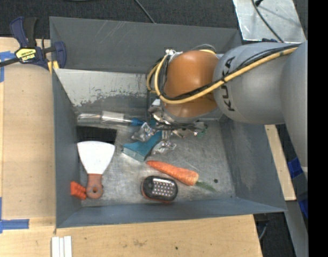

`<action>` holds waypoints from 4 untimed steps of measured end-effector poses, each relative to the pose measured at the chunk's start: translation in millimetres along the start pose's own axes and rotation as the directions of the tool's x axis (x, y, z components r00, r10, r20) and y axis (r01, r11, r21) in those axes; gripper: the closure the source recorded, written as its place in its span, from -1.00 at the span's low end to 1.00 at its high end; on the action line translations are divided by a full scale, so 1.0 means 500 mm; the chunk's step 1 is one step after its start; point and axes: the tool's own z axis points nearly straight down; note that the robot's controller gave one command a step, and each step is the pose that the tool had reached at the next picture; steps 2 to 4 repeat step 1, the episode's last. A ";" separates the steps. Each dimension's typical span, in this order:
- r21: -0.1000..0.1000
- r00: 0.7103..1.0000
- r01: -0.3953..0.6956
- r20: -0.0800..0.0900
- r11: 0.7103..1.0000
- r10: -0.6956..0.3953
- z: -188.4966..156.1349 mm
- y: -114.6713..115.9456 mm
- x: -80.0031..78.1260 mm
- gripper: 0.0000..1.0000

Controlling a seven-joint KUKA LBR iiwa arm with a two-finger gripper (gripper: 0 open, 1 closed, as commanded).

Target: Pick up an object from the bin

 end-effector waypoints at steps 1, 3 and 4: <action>0.000 1.000 0.000 0.000 1.000 0.000 0.000 0.000 0.000 1.00; 0.000 1.000 0.000 0.000 1.000 0.000 0.000 0.000 0.000 1.00; 0.000 1.000 0.000 0.000 1.000 0.000 0.000 0.000 0.000 1.00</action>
Offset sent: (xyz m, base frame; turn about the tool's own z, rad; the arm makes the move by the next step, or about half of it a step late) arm 0.0303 -0.0182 0.1652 -0.2314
